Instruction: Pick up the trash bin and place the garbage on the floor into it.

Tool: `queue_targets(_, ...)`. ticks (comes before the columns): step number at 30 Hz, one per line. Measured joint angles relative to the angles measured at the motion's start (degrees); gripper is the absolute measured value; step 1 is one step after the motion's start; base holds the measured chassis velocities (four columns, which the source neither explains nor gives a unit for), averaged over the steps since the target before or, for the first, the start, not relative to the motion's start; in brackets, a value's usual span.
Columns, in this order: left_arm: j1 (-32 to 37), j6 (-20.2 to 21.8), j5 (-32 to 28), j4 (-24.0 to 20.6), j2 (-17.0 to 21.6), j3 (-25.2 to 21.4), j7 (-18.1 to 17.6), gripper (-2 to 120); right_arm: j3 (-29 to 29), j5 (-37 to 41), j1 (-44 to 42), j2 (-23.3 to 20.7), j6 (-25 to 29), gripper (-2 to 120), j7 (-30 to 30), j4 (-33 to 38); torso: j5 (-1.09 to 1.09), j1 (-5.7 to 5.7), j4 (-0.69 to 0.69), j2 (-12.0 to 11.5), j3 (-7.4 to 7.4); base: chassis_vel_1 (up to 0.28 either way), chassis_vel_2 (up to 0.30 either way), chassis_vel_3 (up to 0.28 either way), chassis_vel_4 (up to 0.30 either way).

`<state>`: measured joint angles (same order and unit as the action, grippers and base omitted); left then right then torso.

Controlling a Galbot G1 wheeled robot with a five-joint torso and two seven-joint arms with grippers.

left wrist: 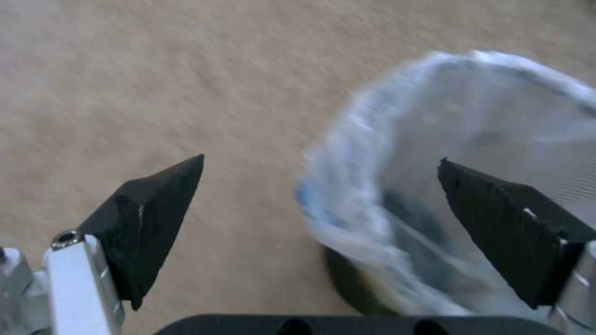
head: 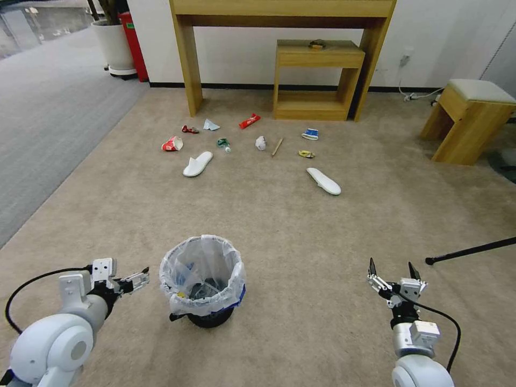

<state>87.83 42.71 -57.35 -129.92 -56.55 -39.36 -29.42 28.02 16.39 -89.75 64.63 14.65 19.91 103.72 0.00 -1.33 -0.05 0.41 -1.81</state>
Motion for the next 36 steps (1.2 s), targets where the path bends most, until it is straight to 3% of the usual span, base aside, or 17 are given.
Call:
queue_targets(6,0.0,-0.1,-2.6,0.6,3.2,6.3,-4.5,99,0.0,-0.9,-2.1,-2.8,-0.4,100,0.4,0.7,0.0,0.0,0.01,0.0,0.0,0.0,0.0,0.0,0.0)
queue_targets(16,-4.5,-0.3,-2.4,6.4,5.3,12.9,-5.4,99,-0.1,-3.1,-3.9,-3.3,-0.1,100,0.6,0.0,0.0,0.0,0.01,0.0,0.0,0.0,0.0,0.0,0.0)
queue_targets(23,-12.9,-0.5,-5.5,10.6,7.6,19.9,-7.5,100,0.0,-4.7,-5.6,-2.3,0.6,100,0.6,-1.1,-0.01,0.0,0.01,0.0,0.0,0.0,0.0,0.0,0.0)
queue_targets(32,-20.8,-0.5,-9.4,12.4,11.9,26.9,-9.6,100,0.2,-5.0,-6.2,-2.5,0.7,100,0.6,-1.3,-0.01,0.0,0.01,0.0,0.0,0.0,0.0,0.0,0.0)
queue_targets(36,-26.4,-0.5,-12.9,14.2,15.4,33.9,-11.8,99,0.1,-5.0,-6.2,-3.2,0.7,100,0.7,-1.6,-0.01,0.0,0.01,0.0,0.0,0.0,0.0,0.0,0.0)
